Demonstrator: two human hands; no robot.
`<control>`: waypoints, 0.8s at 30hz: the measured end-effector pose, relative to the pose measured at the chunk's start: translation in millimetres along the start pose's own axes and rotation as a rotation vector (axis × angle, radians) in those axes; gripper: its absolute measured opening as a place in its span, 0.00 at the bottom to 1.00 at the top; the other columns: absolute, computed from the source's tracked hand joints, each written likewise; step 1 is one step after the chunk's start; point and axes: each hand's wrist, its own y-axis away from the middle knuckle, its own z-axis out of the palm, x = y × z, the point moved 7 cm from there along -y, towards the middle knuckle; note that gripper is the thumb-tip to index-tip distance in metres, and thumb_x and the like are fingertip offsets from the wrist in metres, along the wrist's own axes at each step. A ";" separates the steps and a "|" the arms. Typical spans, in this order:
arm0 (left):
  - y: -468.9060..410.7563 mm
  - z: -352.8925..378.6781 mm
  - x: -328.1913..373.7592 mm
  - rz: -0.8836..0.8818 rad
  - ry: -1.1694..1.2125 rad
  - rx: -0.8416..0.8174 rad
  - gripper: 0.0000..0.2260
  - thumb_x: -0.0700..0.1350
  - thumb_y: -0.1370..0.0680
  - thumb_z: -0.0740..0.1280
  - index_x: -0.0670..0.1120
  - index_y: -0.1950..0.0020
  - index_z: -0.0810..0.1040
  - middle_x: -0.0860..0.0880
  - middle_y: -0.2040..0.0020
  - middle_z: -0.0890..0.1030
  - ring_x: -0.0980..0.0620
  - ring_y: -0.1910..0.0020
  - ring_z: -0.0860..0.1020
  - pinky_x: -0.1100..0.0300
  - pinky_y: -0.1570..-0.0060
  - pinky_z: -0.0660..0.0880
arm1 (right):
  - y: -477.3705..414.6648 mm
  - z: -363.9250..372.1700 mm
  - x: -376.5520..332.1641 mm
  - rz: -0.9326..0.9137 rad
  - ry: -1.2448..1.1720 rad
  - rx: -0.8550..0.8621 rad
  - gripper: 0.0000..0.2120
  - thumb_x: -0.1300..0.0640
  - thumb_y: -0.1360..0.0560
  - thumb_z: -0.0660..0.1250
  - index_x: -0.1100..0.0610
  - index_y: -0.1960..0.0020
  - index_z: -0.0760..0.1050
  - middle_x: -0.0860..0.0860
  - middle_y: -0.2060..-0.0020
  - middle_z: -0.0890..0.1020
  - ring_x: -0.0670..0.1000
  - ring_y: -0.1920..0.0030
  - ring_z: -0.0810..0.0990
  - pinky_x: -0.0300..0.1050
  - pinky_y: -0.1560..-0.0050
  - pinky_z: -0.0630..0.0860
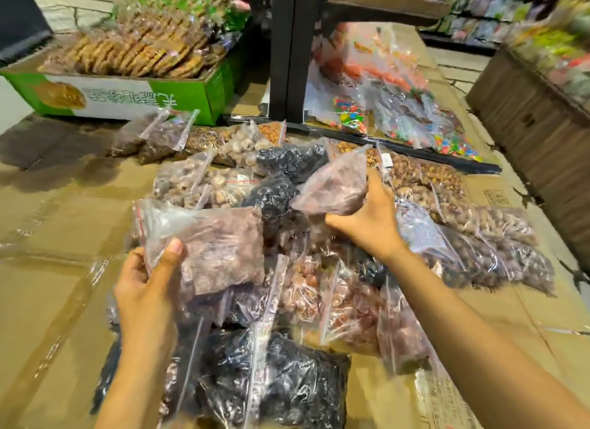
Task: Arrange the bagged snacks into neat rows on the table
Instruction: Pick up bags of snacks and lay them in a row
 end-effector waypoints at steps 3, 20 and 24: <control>-16.7 -10.9 -0.8 -0.012 0.009 -0.029 0.02 0.42 0.23 0.67 0.50 0.53 0.77 0.57 0.63 0.83 0.63 0.64 0.79 0.70 0.64 0.77 | 36.5 -17.7 -16.0 0.092 -0.212 0.209 0.30 0.57 0.42 0.77 0.53 0.42 0.70 0.42 0.54 0.78 0.34 0.56 0.78 0.28 0.56 0.72; 59.9 79.8 8.1 -0.141 0.120 -0.291 0.26 0.59 0.33 0.75 0.47 0.42 0.73 0.44 0.52 0.77 0.43 0.50 0.75 0.45 0.53 0.68 | 212.1 -223.2 119.8 0.329 -0.093 0.798 0.27 0.47 0.44 0.67 0.58 0.48 0.74 0.53 0.56 0.79 0.38 0.63 0.75 0.25 0.64 0.70; 128.6 154.7 -1.5 -0.136 0.101 -0.387 0.18 0.55 0.29 0.73 0.47 0.47 0.74 0.43 0.59 0.69 0.49 0.64 0.69 0.51 0.71 0.67 | 225.4 -265.5 156.2 0.344 -0.069 0.763 0.22 0.53 0.44 0.69 0.53 0.51 0.71 0.48 0.61 0.77 0.36 0.67 0.72 0.22 0.66 0.67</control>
